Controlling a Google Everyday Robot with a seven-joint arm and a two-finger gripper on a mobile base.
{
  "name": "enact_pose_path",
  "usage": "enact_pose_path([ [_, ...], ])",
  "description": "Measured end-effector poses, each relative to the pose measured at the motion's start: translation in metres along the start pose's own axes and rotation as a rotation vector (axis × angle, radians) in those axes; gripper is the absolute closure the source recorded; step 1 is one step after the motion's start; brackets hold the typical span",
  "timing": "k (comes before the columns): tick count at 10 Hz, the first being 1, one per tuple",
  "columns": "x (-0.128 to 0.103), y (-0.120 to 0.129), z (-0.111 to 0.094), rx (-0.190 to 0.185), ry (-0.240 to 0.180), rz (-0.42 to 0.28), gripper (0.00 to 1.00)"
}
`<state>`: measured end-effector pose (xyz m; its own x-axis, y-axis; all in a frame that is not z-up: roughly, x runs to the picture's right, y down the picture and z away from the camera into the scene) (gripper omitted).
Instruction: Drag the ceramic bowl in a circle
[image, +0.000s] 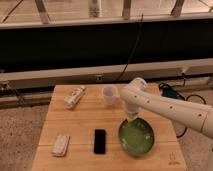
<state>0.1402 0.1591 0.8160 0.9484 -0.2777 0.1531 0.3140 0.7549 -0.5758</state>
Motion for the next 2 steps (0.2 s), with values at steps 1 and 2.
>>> enact_pose_path([
  [1,-0.0014,0.0001,-0.0002,0.001,0.002,-0.004,0.98],
  [2,-0.0034,-0.0001,-0.0008,0.001,0.003,-0.009,0.98],
])
